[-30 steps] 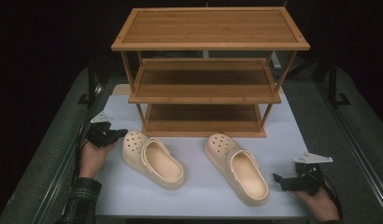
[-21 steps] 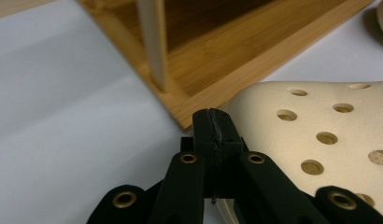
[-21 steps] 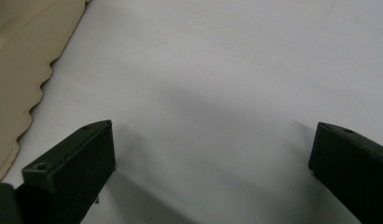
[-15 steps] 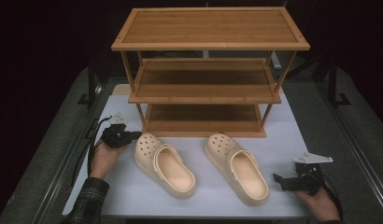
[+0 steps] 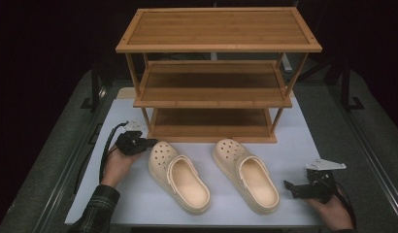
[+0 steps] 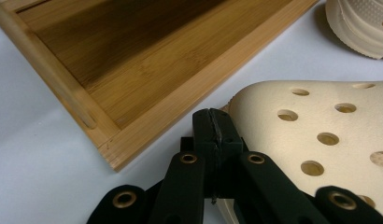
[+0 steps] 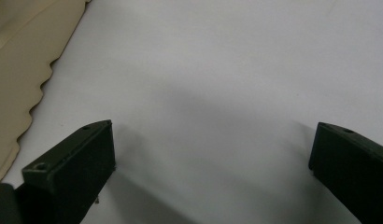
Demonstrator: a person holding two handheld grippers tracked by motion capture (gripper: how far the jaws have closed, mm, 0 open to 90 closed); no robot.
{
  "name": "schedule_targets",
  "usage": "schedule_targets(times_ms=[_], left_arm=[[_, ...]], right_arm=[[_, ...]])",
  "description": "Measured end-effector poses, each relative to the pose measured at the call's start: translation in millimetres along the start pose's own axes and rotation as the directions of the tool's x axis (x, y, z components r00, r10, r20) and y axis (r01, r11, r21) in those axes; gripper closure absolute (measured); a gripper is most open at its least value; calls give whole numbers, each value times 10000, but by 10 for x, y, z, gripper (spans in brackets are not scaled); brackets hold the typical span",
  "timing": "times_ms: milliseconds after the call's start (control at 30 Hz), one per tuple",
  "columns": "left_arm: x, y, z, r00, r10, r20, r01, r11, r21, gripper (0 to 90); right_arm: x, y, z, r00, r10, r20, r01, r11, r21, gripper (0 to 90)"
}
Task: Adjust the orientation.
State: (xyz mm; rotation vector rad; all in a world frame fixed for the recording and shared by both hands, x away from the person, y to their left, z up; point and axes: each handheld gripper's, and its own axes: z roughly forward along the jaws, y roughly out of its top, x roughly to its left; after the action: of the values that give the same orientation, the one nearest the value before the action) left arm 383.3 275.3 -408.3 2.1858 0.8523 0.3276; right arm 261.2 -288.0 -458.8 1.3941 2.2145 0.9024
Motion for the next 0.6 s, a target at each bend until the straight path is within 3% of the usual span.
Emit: schedule_targets(times_ms=[167, 300, 467, 600], left_arm=[[17, -8, -43, 9998, 73, -159, -72, 9999, 74, 900], [-6, -47, -194, 9994, 3, -346, -5, 10000, -51, 900], [-177, -191, -413, 9979, 278, -583, -272, 9996, 118, 900], [-255, -336, -514, 9990, 19, -444, -13, 9999, 130, 900]], right_arm=[[0, -1, -1, 10000, 0, 4, 0, 10000, -10, 0], [1, -2, -2, 10000, 18, 4, -18, 10000, -19, 0], [0, -2, -2, 10000, 10, -2, -10, 10000, -24, 0], [2, -2, -2, 10000, 17, 1, -17, 10000, -24, 0]])
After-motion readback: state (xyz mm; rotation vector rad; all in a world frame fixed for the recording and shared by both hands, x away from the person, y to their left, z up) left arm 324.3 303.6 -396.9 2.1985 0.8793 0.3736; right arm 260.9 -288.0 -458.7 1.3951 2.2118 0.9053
